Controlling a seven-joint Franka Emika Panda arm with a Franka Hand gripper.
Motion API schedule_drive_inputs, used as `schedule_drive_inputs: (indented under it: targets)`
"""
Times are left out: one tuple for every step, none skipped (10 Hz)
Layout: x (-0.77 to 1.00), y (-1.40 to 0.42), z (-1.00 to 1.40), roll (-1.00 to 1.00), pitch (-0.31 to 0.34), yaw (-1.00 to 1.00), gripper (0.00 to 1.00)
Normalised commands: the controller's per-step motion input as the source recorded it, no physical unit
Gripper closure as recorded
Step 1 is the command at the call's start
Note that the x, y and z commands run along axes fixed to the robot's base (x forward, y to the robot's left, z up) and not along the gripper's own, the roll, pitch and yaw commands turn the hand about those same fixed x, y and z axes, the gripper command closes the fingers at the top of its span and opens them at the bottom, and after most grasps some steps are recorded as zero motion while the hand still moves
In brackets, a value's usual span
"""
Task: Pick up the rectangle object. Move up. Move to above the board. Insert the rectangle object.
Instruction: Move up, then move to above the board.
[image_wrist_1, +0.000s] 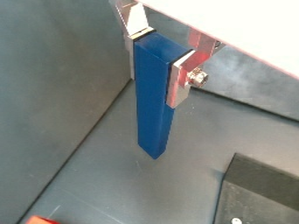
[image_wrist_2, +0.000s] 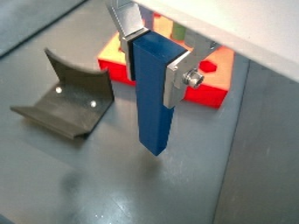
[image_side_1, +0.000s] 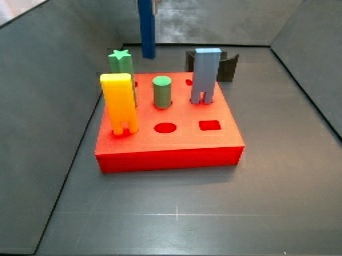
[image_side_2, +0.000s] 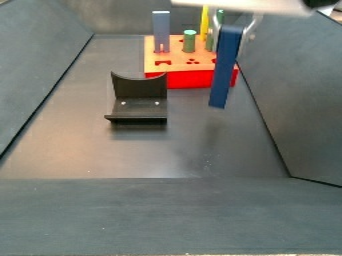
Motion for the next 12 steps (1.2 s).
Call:
schedule_drive_inputs:
  targets:
    - [0.01,-0.01,0.19,0.07,0.097,0.0,1.0]
    - [0.61,0.32,1.0,-0.06,0.085,0.03,1.0]
    - [0.62,0.32,1.0,-0.06,0.101,0.03,1.0]
    - [0.59,0.3,1.0,-0.07,0.144,-0.01,1.0]
    - [0.58,0.29,1.0,-0.07,0.138,-0.02,1.0]
    - [0.58,0.29,1.0,-0.08,0.131,-0.04,1.0]
    - [0.59,0.28,1.0,-0.08,0.132,-0.04,1.0]
    - [0.5,0.22,0.81,-0.08,0.138,-0.04,1.0]
    - [0.39,0.16,0.57,-0.09,0.143,-0.04,1.0]
    - [0.27,0.1,0.27,-0.09,0.149,-0.04,1.0]
    - [0.19,0.08,0.1,-0.1,0.14,-0.05,1.0]
    - [-0.05,-1.0,0.04,0.05,0.29,1.0,1.0]
